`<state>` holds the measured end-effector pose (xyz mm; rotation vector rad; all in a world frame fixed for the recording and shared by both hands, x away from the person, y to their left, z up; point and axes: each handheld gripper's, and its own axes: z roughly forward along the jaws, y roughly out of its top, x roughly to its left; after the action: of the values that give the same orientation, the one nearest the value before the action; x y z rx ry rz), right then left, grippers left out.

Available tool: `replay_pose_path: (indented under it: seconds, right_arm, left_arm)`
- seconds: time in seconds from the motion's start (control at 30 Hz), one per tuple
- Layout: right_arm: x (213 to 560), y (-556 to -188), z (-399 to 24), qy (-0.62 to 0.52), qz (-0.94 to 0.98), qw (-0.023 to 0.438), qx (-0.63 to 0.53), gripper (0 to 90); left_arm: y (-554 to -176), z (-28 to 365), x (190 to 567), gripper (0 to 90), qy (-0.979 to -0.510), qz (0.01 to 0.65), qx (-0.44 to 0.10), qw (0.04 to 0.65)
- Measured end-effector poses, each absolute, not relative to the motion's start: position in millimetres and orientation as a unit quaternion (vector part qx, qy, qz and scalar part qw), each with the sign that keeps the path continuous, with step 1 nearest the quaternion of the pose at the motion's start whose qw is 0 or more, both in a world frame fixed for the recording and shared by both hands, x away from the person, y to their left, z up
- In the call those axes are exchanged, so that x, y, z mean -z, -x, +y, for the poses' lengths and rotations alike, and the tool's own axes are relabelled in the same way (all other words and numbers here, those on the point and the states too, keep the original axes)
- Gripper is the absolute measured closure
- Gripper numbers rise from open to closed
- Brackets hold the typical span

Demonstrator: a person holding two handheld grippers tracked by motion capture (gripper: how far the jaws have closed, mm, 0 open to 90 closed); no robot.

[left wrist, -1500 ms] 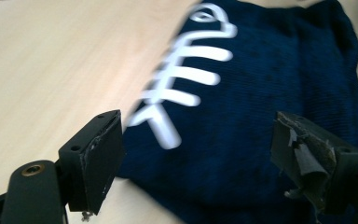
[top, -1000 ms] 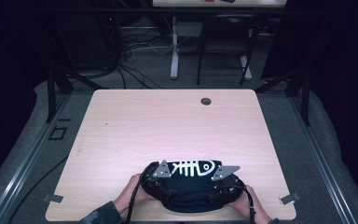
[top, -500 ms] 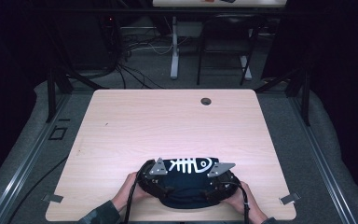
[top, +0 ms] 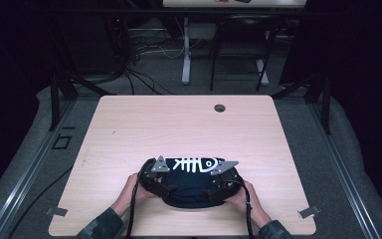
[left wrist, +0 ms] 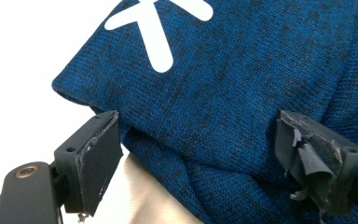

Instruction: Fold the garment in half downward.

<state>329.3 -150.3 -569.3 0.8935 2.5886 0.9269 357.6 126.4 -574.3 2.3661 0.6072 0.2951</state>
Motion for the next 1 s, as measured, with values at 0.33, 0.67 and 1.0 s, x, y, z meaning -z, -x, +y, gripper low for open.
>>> replay_pose_path:
  seconds: [0.33, 0.67, 1.0]
  right_arm:
    - [571.3, -347.1, -143.6, -0.315, 0.884, 0.127, -0.32, 7.6]
    - [568.6, -350.5, -146.9, -0.318, 0.874, 0.139, -0.341, 0.0]
    - [538.4, -329.1, -180.0, -0.335, 0.844, 0.15, -0.391, 0.0]
  left_arm:
    - [-378.1, 132.7, 576.1, 13.3, -0.902, 0.249, -0.101, 0.337]
    - [-381.2, 135.0, 571.7, 1.4, -0.893, 0.275, -0.111, 0.338]
    - [-366.5, 165.4, 554.9, 0.0, -0.863, 0.304, -0.158, 0.372]
